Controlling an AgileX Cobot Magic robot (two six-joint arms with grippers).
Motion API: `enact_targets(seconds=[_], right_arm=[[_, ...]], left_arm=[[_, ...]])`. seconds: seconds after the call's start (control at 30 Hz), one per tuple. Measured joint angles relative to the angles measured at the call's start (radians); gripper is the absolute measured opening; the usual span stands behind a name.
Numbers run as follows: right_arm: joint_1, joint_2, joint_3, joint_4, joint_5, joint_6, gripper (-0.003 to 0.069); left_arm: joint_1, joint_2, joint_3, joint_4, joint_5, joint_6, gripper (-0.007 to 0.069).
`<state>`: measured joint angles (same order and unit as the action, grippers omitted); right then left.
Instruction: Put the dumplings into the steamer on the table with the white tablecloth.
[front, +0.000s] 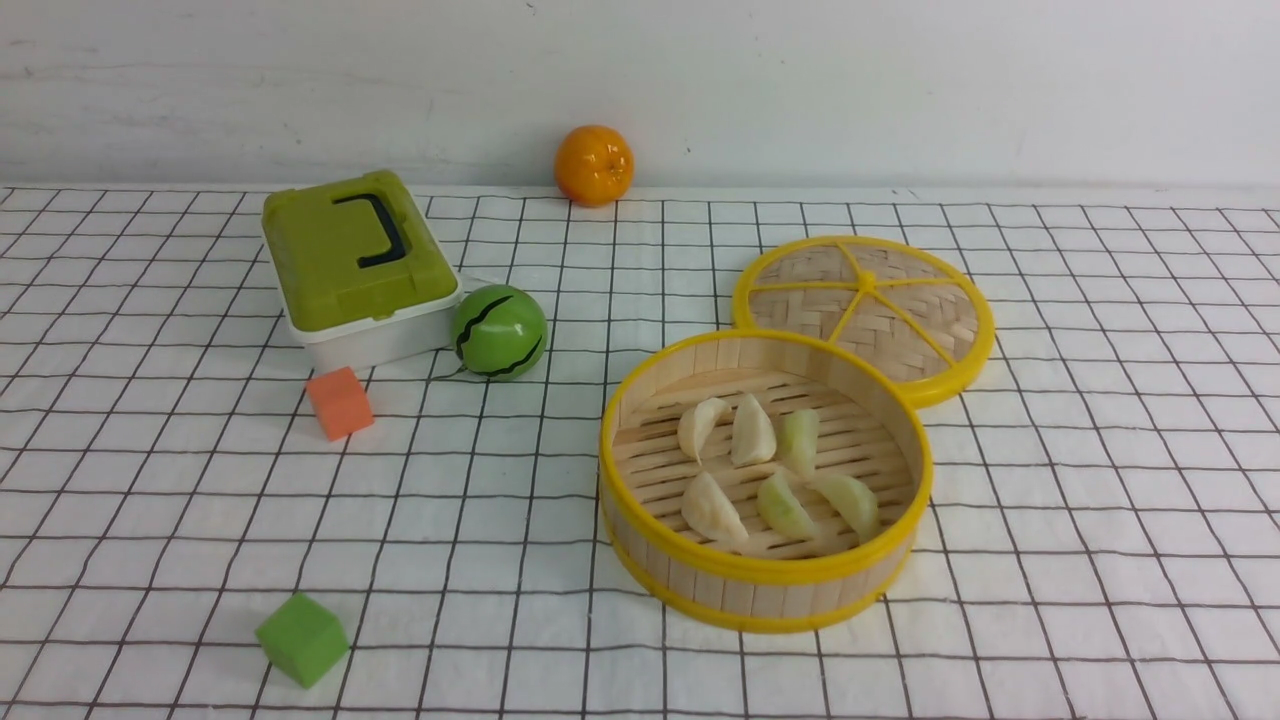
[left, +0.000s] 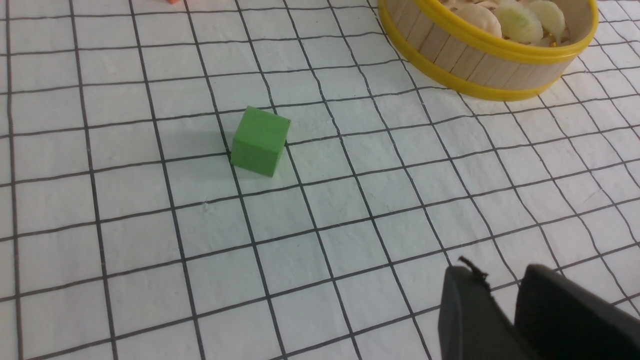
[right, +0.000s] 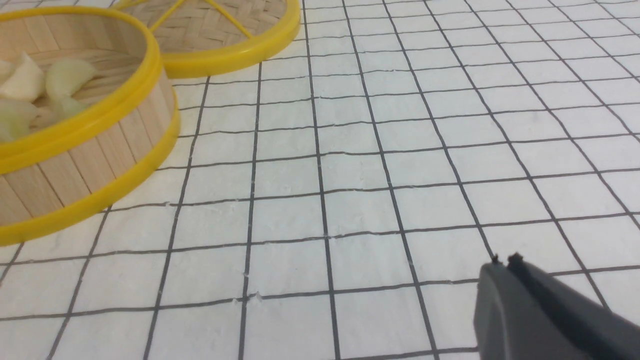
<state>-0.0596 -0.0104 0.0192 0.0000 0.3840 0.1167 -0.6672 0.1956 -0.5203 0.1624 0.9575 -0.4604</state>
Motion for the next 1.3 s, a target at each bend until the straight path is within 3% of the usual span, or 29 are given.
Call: enact_targets(seconds=[1.3], right_arm=[[0.0,0.0,0.0,0.008,0.0,-0.043,0.0005]], left_arm=[[0.0,0.0,0.0,0.0,0.0,0.0,0.0185]])
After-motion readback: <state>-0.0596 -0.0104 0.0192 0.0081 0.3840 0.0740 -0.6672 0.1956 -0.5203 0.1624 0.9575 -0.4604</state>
